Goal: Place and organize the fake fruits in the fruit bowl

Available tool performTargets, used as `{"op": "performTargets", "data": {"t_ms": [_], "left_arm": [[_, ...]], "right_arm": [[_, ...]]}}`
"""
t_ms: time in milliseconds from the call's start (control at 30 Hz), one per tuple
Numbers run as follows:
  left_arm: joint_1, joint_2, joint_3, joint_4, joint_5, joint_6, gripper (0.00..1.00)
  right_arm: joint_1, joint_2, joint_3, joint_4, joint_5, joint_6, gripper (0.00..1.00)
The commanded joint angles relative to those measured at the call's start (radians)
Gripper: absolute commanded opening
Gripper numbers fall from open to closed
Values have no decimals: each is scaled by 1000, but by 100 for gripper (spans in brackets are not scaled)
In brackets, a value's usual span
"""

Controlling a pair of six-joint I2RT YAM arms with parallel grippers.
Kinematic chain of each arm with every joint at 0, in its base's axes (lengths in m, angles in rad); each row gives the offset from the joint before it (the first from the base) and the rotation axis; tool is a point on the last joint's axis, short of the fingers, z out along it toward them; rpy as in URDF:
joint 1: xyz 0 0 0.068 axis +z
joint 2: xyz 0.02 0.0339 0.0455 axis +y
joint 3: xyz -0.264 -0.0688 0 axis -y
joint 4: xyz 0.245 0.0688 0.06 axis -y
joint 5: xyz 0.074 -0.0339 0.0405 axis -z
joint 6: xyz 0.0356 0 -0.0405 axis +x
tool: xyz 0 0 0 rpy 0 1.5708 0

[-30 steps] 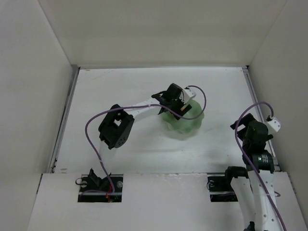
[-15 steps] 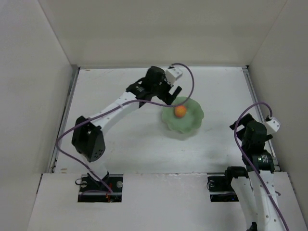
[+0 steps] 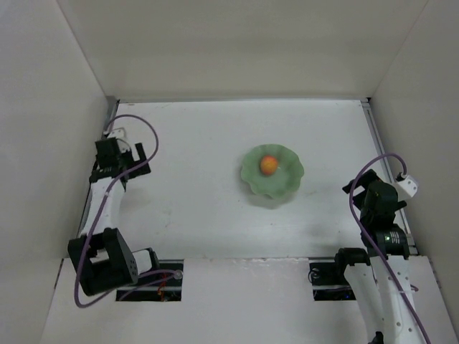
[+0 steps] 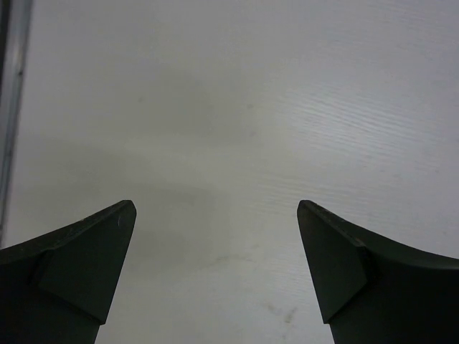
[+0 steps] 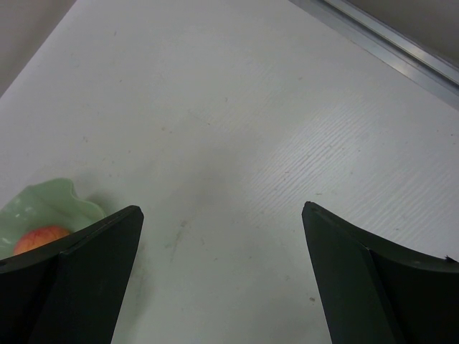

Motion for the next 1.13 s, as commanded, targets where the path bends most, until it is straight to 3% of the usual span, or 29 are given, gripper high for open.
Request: {"op": "performTargets", "data": {"t_ms": [0, 167, 1100], "left_arm": [[135, -148, -104, 89, 39, -43, 100], [215, -150, -174, 67, 31, -39, 100], [219, -127, -155, 58, 45, -71, 99]], "right_arm": [[17, -9, 11, 9, 21, 7, 100], [22, -8, 11, 9, 21, 7, 100], [52, -12, 11, 5, 36, 10, 100]]}}
